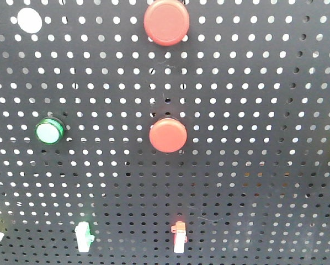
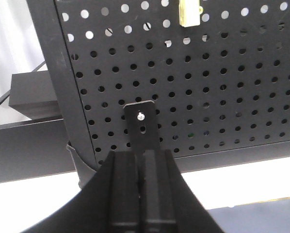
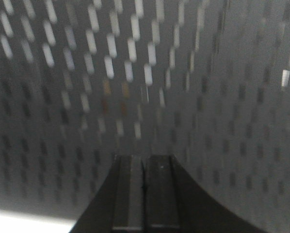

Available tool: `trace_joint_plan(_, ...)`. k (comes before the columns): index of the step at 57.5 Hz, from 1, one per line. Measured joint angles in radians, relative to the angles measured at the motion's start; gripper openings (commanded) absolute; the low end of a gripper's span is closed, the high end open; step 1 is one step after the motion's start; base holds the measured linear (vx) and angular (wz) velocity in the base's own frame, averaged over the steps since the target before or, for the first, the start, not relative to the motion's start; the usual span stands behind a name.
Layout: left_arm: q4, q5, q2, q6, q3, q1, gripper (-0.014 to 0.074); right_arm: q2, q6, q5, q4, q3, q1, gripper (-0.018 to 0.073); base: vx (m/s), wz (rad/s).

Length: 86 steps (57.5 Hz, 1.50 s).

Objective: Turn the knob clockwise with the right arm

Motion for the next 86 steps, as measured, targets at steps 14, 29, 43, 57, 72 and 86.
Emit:
trace_joint_plan(14, 0.0, 0.0, 0.0, 0.0, 0.0, 0.0, -0.0006, 0.0, 0.005, -0.167, -0.001, 0.0, 0.0, -0.0008, 0.0, 0.0)
trace_joint_plan(29, 0.0, 0.0, 0.0, 0.0, 0.0, 0.0, -0.0006, 0.0, 0.155, -0.388, 0.003, -0.019, 0.0, -0.0008, 0.0, 0.0)
trace_joint_plan(43, 0.0, 0.0, 0.0, 0.0, 0.0, 0.0, -0.0006, 0.065, 0.304, -0.102, -0.057, -0.329, 0.0, -0.0008, 0.0, 0.0)
trace_joint_plan(57, 0.0, 0.0, 0.0, 0.0, 0.0, 0.0, -0.0006, 0.379, 0.316, 0.103, -0.099, -0.721, 0.0, -0.0008, 0.0, 0.0)
trace_joint_plan(72, 0.0, 0.0, 0.0, 0.0, 0.0, 0.0, -0.0006, 0.545, 0.353, 0.116, -0.066, -0.941, 0.0, -0.0008, 0.0, 0.0)
trace_joint_plan(86, 0.0, 0.0, 0.0, 0.0, 0.0, 0.0, -0.0006, 0.554, 0.375, 0.059, -0.047, -0.971, 0.0, -0.0008, 0.0, 0.0)
